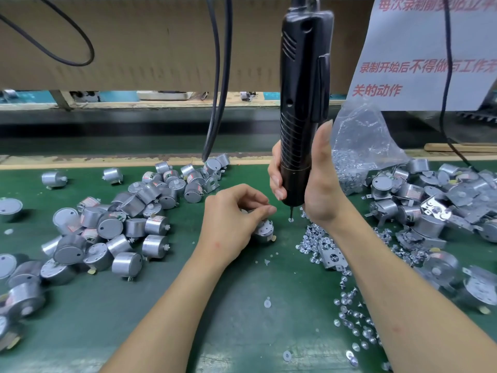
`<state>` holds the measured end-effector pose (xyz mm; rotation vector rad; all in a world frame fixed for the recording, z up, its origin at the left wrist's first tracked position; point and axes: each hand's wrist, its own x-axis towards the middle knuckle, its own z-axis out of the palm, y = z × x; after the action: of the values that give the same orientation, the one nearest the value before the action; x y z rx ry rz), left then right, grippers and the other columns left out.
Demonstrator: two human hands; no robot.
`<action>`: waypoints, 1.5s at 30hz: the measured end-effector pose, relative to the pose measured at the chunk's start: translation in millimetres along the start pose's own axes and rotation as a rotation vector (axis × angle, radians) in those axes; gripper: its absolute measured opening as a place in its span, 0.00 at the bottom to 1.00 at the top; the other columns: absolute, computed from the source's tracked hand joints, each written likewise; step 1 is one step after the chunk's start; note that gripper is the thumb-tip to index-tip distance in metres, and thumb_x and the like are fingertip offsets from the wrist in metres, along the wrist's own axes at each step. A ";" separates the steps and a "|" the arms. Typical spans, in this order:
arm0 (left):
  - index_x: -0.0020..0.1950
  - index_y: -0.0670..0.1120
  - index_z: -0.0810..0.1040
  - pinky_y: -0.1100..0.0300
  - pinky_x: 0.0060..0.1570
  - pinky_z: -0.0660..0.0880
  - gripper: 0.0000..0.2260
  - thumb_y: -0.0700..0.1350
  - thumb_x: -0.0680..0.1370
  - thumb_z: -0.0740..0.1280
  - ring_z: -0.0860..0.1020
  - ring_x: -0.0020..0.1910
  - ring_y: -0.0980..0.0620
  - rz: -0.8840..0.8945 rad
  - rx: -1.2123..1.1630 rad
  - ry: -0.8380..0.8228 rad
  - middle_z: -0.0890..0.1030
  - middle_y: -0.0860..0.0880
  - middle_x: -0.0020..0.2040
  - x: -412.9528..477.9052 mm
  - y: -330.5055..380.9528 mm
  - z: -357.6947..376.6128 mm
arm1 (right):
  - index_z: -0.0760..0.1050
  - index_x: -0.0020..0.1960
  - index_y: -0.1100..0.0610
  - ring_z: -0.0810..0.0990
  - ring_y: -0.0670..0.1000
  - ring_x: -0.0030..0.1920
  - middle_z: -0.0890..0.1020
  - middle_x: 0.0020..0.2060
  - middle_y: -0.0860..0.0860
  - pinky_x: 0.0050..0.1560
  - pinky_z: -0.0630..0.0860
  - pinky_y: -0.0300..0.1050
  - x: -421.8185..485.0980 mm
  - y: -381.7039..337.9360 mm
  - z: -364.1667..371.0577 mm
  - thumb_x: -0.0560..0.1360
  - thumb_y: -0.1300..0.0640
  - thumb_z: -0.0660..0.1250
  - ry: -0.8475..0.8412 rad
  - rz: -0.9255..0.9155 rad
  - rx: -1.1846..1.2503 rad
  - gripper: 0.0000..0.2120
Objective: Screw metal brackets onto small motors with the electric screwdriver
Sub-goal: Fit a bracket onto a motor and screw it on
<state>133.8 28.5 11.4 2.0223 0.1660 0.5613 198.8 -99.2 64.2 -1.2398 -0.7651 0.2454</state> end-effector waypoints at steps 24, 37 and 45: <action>0.58 0.56 0.80 0.75 0.44 0.69 0.18 0.45 0.70 0.77 0.77 0.46 0.63 0.100 0.212 -0.447 0.79 0.68 0.47 -4.0 -7.4 -26.9 | 0.71 0.35 0.58 0.69 0.51 0.22 0.72 0.25 0.52 0.27 0.67 0.39 -2.1 2.4 6.8 0.62 0.17 0.58 0.034 0.002 0.115 0.41; 0.41 0.63 0.70 0.75 0.39 0.67 0.18 0.49 0.68 0.80 0.75 0.38 0.66 0.138 0.262 -0.423 0.77 0.65 0.36 -2.4 -7.9 -25.4 | 0.71 0.33 0.57 0.66 0.51 0.21 0.71 0.25 0.53 0.27 0.67 0.39 -7.9 9.0 21.7 0.60 0.17 0.59 0.032 -0.001 0.186 0.41; 0.49 0.53 0.78 0.67 0.41 0.73 0.14 0.52 0.69 0.78 0.78 0.41 0.58 0.111 0.271 -0.429 0.82 0.54 0.42 -1.5 -11.3 -25.1 | 0.70 0.33 0.57 0.66 0.51 0.21 0.71 0.24 0.52 0.28 0.64 0.43 -10.5 16.5 32.0 0.60 0.16 0.58 0.063 -0.013 0.173 0.41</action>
<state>122.4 53.6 11.4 2.3763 -0.1380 0.1668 174.3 -75.3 48.8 -1.0741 -0.6834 0.2552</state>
